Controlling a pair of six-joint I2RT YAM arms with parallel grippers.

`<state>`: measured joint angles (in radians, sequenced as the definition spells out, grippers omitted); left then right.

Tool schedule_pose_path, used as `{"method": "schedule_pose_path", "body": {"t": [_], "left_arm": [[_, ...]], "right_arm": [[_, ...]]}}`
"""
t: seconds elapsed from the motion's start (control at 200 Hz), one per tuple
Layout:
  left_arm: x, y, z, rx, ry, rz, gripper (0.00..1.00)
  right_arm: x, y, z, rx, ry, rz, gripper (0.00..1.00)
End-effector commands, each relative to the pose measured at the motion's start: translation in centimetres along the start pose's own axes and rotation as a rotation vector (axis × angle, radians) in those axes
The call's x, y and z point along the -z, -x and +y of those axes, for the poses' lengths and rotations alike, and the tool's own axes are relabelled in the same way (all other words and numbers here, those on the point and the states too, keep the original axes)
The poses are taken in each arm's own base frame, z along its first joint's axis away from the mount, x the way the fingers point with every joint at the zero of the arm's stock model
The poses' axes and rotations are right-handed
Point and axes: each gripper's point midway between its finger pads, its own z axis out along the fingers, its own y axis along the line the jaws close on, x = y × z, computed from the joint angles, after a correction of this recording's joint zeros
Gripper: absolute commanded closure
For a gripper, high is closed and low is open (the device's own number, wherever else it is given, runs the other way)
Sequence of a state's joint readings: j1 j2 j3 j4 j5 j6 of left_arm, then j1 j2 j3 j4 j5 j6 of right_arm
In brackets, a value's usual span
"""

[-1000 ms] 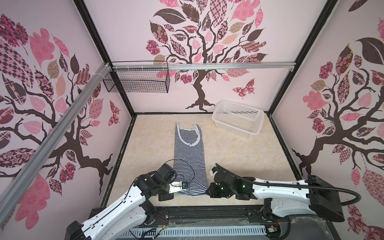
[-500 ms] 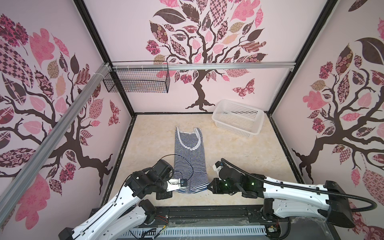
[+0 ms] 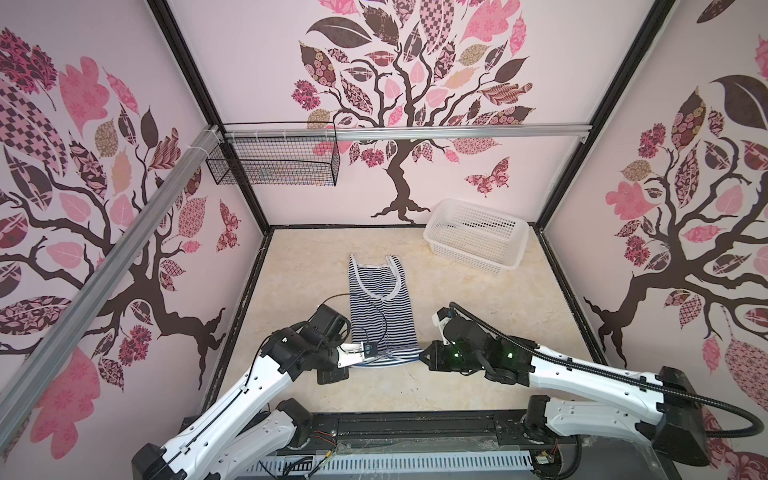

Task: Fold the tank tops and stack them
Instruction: 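Lift the hem with both grippers and fold it toward the neckline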

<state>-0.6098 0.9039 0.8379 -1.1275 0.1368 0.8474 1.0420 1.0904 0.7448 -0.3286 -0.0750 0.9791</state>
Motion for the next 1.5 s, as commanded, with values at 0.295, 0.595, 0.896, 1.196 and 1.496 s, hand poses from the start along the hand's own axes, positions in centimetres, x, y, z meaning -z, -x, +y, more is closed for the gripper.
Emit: {"method": "schedule_pose_path", "body": {"t": [0.295,0.595,0.896,1.196,1.496], "left_arm": [[-0.8,2.4,4.2,-0.025,0.049,-0.054,1.00],[-0.8,1.8,8.9,0.076,0.055,-0.090,1.00],[-1.3,2.0,13.0,0.128,0.085,-0.116,1.00],[-2.9,1.2,17.0,0.226,0.110,-0.144,1.00],[-5.5,0.2,18.5,0.252,0.070,-0.102,1.00]], "right_arm": [[-0.1,4.5,1.6,0.045,0.020,-0.039,1.00],[-1.3,7.4,0.8,0.044,0.019,-0.039,1.00],[-1.6,12.1,1.7,0.057,0.035,-0.074,1.00],[-4.3,14.8,0.4,0.032,0.037,-0.052,1.00],[-7.7,16.8,-1.7,-0.002,0.033,-0.020,1.00]]}}
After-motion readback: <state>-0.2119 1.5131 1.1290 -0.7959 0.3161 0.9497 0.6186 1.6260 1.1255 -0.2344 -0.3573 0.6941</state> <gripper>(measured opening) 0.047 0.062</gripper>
